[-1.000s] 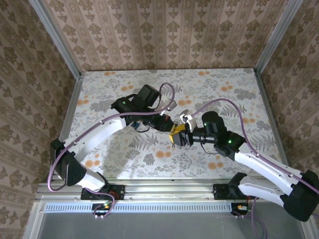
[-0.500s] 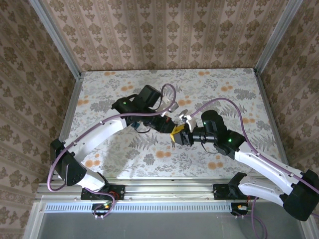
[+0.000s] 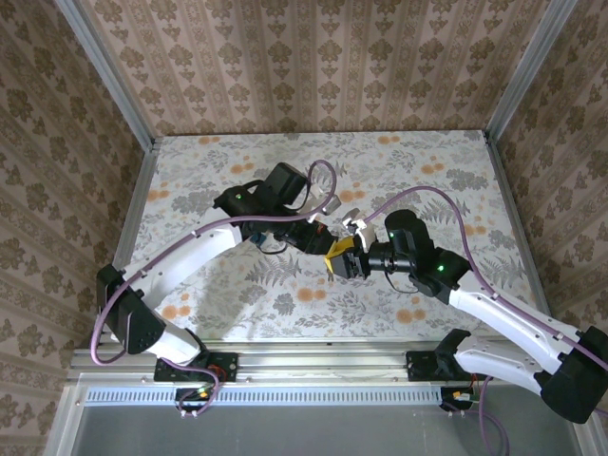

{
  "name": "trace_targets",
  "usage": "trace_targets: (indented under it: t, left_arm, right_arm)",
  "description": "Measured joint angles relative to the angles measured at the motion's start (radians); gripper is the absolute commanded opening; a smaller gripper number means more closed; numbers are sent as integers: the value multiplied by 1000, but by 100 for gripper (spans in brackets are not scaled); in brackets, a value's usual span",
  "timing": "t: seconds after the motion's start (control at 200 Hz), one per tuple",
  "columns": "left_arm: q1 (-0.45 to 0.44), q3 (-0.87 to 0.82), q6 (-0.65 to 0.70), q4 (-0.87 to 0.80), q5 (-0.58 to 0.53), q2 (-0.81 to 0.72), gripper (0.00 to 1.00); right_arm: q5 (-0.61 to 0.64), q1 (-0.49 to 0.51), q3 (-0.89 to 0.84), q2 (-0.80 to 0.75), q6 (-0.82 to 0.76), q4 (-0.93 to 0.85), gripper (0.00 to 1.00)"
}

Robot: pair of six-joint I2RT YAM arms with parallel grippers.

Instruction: Unlock with the key

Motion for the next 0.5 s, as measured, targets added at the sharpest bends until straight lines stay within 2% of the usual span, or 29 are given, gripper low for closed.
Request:
trace_targets:
  t: [0.16,0.36,0.465,0.5]
  left_arm:
    - [0,0,0,0,2,4,0]
    - [0,0,0,-1,1,5,0]
    - [0,0,0,-1,1,5,0]
    - [0,0,0,0,0,5,0]
  right_arm:
    - [2,-2,3,1,-9,-23,39]
    - [14,-2,5,1,-7,-27,26]
    - [20,-2,5,4,-8,-33,30]
    - [20,-2,5,5,-8,-33,29]
